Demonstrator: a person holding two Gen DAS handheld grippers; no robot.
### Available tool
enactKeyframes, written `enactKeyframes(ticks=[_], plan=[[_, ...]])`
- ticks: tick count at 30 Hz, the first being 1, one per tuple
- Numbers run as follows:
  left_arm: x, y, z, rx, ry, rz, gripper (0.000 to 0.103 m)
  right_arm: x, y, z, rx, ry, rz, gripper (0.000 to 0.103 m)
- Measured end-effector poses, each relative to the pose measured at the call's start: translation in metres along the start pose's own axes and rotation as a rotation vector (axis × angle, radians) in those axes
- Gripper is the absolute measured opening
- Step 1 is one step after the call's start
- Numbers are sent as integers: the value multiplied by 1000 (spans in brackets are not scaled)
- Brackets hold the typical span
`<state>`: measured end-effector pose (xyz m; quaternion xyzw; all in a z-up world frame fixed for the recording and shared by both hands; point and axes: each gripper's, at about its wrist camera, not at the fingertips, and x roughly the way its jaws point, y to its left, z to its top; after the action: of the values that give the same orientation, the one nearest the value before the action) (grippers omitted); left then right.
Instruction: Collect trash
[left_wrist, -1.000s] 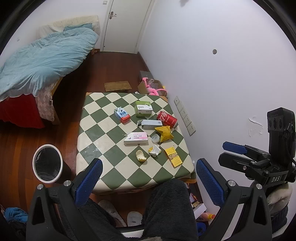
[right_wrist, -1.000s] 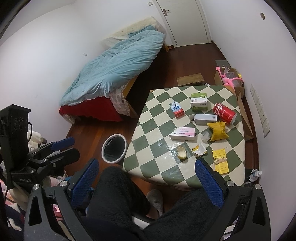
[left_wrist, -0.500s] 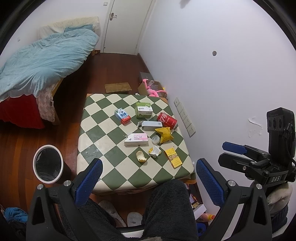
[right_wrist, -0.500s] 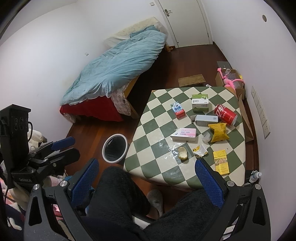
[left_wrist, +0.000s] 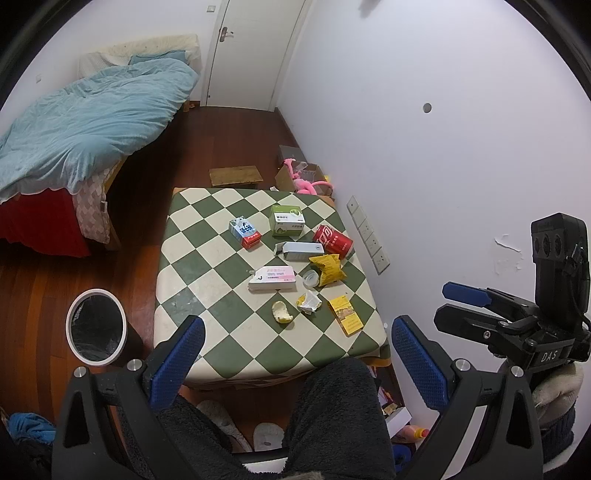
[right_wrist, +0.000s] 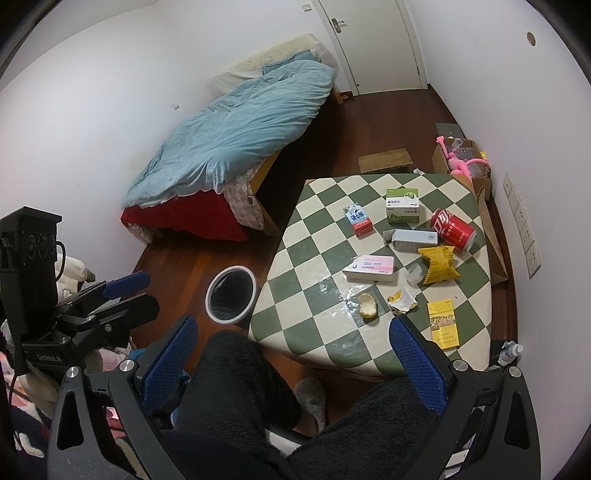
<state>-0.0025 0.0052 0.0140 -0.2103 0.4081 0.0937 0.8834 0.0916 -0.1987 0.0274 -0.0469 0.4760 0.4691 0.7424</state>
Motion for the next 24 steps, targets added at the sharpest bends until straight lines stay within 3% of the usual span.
enactKeyframes(ticks=[15, 19, 22, 24], plan=[[2, 3, 0, -6, -7, 25, 103, 3, 10, 1, 2, -8, 2, 103], [31, 10, 2, -7, -24, 187, 103, 10, 5, 6, 62, -30, -18, 103], [76, 19, -1, 6, -7, 331, 103, 25, -17, 6, 124, -31, -116, 103], [117, 29, -5, -2, 58, 382, 103, 42, -40, 3, 162, -19, -204, 103]])
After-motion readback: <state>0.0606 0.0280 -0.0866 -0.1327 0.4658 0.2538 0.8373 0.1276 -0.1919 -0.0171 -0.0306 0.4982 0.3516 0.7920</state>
